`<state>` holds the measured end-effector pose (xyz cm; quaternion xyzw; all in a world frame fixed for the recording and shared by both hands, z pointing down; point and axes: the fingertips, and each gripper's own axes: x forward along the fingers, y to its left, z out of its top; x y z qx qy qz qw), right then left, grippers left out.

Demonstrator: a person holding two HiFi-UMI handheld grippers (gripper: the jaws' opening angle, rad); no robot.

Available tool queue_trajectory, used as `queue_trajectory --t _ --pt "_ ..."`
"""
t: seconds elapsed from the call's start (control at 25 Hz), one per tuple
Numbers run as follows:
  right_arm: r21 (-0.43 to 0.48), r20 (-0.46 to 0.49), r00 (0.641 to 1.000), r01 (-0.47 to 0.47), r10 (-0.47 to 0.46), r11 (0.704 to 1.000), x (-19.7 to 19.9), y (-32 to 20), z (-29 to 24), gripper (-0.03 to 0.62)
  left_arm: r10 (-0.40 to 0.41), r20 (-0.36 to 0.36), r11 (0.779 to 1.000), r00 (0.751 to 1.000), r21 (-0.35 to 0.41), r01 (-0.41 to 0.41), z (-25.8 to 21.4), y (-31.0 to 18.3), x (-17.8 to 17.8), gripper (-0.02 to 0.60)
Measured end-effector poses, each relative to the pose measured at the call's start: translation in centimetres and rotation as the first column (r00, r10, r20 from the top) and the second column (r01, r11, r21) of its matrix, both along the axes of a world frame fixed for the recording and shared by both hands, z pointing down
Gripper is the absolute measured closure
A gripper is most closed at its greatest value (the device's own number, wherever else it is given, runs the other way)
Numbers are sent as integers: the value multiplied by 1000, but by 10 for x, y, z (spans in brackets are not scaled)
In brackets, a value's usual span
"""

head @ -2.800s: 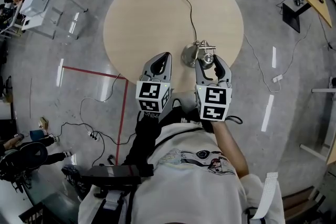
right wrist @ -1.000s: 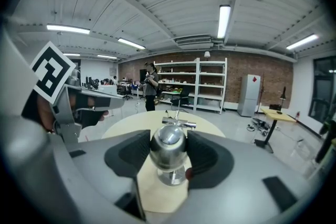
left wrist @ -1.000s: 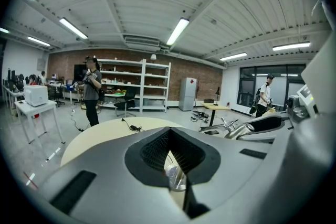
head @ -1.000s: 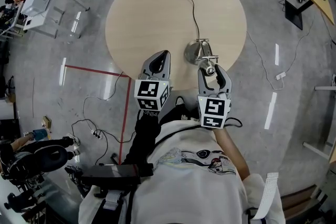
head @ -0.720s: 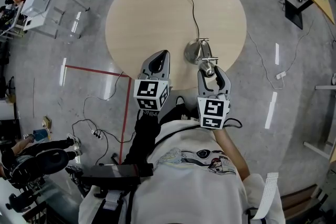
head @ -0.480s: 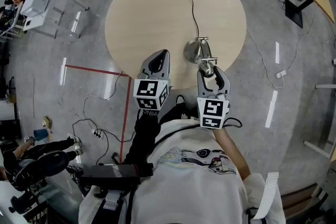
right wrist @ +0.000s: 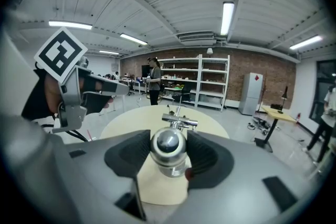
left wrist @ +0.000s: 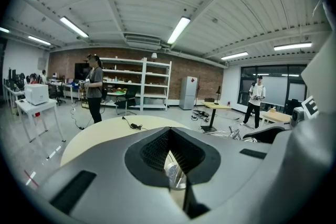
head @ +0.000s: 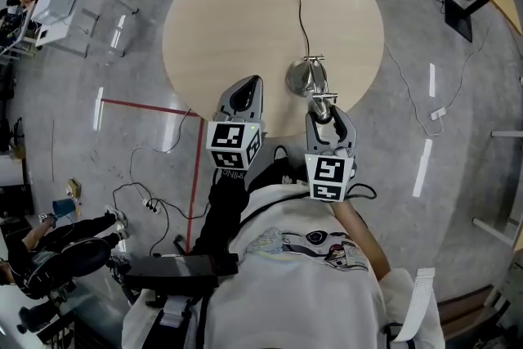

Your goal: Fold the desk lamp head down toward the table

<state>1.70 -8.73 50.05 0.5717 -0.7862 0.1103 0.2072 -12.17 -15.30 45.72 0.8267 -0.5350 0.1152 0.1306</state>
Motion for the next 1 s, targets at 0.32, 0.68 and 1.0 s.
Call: queue_trajectory --t 0.32,0.68,1.0 --pt "-9 -19 1000 6 -6 1000 -2 6 13 376 -3 0 1000 1000 -2 3 1 -1 -1 580" --pt "-29 -46 999 2 -3 1000 4 8 33 376 -4 4 1000 1000 -9 5 4 -1 0 580" --pt "-32 -61 998 -1 -1 999 5 9 43 376 -10 7 1000 1000 -12 10 3 0 -1 580"
